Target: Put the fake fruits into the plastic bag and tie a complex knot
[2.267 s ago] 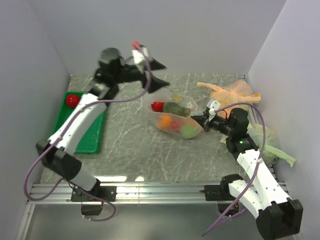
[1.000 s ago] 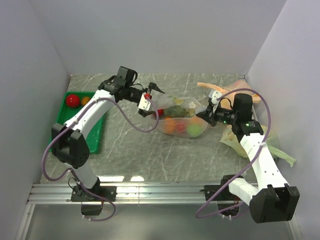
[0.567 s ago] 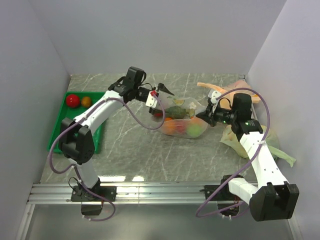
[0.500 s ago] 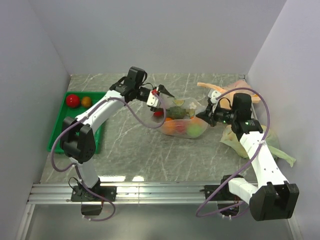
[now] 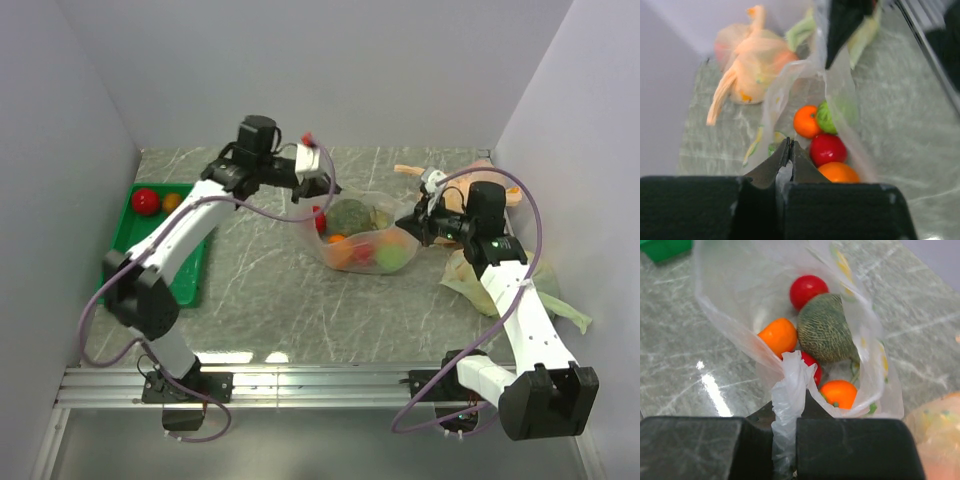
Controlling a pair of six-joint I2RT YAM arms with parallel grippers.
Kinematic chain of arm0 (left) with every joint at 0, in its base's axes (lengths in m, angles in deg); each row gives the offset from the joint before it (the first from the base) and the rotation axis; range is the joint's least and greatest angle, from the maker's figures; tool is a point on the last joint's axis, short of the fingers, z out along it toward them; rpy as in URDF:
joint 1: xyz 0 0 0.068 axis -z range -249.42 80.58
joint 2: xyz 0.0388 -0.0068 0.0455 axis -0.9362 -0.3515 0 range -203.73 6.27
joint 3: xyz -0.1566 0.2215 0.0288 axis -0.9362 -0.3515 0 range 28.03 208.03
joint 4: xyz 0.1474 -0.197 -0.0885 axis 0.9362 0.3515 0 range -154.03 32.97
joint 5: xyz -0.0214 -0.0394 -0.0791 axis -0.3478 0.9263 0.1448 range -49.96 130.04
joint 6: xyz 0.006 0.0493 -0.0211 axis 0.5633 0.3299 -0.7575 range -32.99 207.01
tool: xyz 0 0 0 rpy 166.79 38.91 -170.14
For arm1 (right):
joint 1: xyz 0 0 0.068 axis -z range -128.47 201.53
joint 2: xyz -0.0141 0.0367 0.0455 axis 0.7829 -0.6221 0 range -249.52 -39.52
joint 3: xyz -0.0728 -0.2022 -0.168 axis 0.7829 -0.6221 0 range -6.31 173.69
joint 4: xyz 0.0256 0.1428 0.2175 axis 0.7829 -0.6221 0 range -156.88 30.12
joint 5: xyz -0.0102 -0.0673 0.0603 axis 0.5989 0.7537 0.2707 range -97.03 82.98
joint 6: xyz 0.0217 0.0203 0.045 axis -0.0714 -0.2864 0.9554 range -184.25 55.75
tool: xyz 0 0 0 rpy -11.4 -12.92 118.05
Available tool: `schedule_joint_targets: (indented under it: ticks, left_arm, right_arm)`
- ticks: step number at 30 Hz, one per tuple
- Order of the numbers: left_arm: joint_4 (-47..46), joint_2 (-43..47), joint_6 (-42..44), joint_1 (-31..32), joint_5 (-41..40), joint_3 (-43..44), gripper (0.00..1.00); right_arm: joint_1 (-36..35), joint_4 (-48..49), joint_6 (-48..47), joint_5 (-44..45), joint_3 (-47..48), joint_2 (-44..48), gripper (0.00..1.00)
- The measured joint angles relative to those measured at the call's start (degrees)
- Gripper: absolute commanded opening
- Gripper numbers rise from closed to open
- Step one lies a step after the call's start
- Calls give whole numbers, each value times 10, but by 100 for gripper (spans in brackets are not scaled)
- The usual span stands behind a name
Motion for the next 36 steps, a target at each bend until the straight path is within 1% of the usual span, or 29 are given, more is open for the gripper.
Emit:
schedule_joint_targets:
  ticks: [2,3,7,9,12,15,17,19,21,23,27,29,31,36]
  left_arm:
    - [-26,45,-119,-1,-59,-2,1]
    - [-29,64,-165,-2,-85,2,1]
    - [7,109,-342,-5,-226,73,1]
    - [20,123,-411,-19,-281,82,0]
    - [37,151,-495,-71,-331,26,0]
    - [33,180,-545,-137,-349,-111,0]
    - [23,194,-552,-159,-339,-206,0]
    - [25,205,-537,-160,-314,-285,0]
    - [31,224,-510,-156,-287,-341,0]
    - [30,265,-483,-155,-271,-382,0]
    - [3,361,-433,-155,-265,-420,0]
    - [-10,382,-409,-154,-268,-421,0]
    - [-15,378,-391,-153,-274,-421,0]
    - [-17,316,-369,-153,-288,-442,0]
  right_arm:
    - [0,-1,35,26,15,-2,0]
    - [0,-3,52,39,26,-2,0]
    - [7,-6,129,76,79,-1,0]
    - [14,-2,161,84,85,5,0]
    - [19,-4,203,89,84,6,0]
    - [33,-2,242,86,73,-2,0]
    - [34,1,268,76,64,-12,0]
    - [32,3,297,71,45,-25,0]
    - [33,2,318,73,27,-33,0]
    - [33,-3,334,73,6,-35,0]
    - [32,-16,350,73,-24,-25,0]
    - [31,-14,357,72,-41,-17,0]
    - [30,-10,362,72,-56,-15,0]
    - [30,2,364,78,-83,-39,0]
